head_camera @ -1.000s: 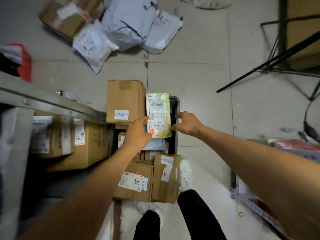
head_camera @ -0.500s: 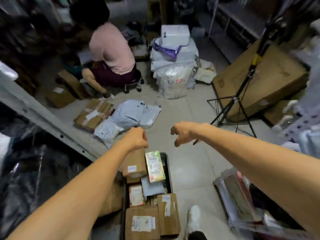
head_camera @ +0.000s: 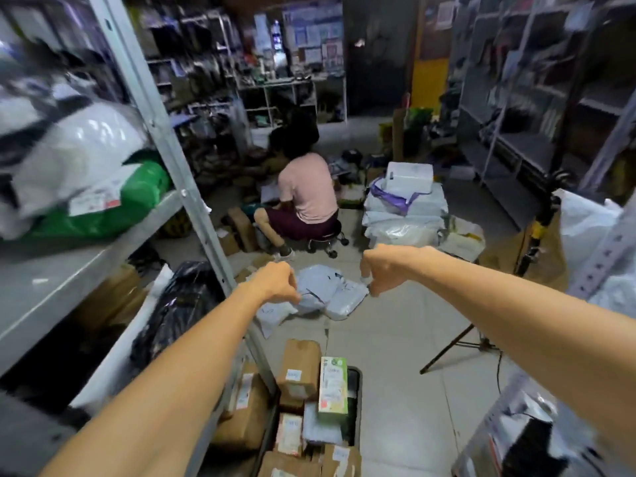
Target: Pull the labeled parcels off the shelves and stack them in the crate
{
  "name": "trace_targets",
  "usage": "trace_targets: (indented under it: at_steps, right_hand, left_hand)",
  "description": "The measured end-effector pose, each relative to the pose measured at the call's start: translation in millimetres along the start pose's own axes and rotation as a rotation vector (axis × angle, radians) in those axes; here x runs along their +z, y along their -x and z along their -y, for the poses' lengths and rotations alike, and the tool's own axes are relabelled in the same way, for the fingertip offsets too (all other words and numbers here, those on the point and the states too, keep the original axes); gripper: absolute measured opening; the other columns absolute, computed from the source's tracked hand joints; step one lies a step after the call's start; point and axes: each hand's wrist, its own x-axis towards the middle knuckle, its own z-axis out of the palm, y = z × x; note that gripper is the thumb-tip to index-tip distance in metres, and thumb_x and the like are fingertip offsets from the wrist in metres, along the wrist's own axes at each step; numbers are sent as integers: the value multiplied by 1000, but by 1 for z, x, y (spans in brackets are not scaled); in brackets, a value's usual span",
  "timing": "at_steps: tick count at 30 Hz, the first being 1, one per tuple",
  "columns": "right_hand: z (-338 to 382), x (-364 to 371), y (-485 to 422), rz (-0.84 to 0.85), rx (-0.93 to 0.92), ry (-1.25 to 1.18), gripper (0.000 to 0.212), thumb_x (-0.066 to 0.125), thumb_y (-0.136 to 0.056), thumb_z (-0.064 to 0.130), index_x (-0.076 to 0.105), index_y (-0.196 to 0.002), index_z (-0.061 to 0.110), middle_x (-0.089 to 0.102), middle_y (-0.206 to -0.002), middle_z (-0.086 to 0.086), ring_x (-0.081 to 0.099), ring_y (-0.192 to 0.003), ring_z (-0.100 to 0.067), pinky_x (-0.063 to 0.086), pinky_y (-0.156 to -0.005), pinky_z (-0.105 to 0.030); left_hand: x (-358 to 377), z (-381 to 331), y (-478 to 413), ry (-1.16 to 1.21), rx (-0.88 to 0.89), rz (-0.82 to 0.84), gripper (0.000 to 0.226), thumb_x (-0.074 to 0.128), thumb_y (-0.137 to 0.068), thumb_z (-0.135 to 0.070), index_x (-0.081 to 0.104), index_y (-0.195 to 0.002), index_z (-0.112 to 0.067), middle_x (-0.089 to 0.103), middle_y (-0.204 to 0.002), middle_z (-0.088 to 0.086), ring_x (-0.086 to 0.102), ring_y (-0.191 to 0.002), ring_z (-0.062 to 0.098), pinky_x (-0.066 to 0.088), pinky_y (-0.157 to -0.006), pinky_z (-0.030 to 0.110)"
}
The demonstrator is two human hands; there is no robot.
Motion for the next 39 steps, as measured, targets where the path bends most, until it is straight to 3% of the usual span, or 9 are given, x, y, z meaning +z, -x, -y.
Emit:
trace_targets:
  at_steps: [7,11,15,16,18,21,25,30,39]
  right_hand:
    - [55,-5,47,-29,-221,117,45,71,-81,32,63,-119,9,65,-114,-11,62,-94,-27,53,-76,-35]
    - [100,-9,79,-58,-374,153,47,68,-86,37,61,-125,13,64,-112,-5,52,-80,-18,42,-61,-23]
    - [143,-7,102,-116,-487,174,18,71,-78,40,66,-80,24,59,-73,1,52,-61,-17,47,-56,-29]
    - [155,-6,107,-120,-516,187,22,70,-76,43,63,-73,22,61,-70,-2,54,-59,-20,49,-56,-34]
    - [182,-2,126,-137,-576,246,35,69,-73,47,67,-82,13,68,-79,-9,57,-62,-22,51,-57,-38]
    - [224,1,160,-109,-661,299,33,68,-82,44,69,-91,12,67,-81,-4,55,-63,-16,47,-58,-28]
    - [289,11,207,-81,-800,310,36,68,-85,42,67,-103,11,63,-86,1,53,-68,-12,45,-64,-26]
    - [382,39,264,-89,-994,286,65,73,-78,50,53,-133,22,55,-127,0,55,-110,-22,47,-98,-40]
    - [501,89,405,-60,-1555,526,54,67,-87,39,55,-132,12,57,-128,-3,56,-114,-24,45,-92,-27]
  left_hand:
    - [5,15,107,15,-156,-72,32,72,-79,-28,70,-105,-10,70,-105,10,67,-94,24,57,-84,41]
    - [8,36,172,61,-267,-135,30,73,-81,-29,71,-107,-12,70,-107,7,66,-96,21,56,-88,38]
    - [15,56,242,104,-378,-215,29,71,-82,-30,72,-106,-14,70,-106,5,66,-95,19,55,-88,35]
    - [18,60,260,108,-406,-232,28,71,-81,-30,72,-104,-14,71,-104,4,65,-94,18,55,-87,35]
    - [27,70,299,115,-459,-249,25,70,-81,-31,73,-100,-15,71,-101,3,65,-90,17,55,-85,35]
    - [48,84,361,150,-558,-261,26,70,-80,-35,73,-96,-15,71,-97,5,66,-88,19,56,-83,37]
    - [73,97,448,225,-730,-310,34,72,-82,-34,68,-110,-16,67,-111,4,63,-99,22,53,-90,38]
    - [103,105,564,274,-976,-320,36,74,-79,-36,67,-110,-19,65,-114,2,63,-100,21,53,-86,32]
    - [160,58,769,340,-1441,-412,31,73,-75,-38,70,-99,-19,69,-105,4,64,-97,25,54,-85,38]
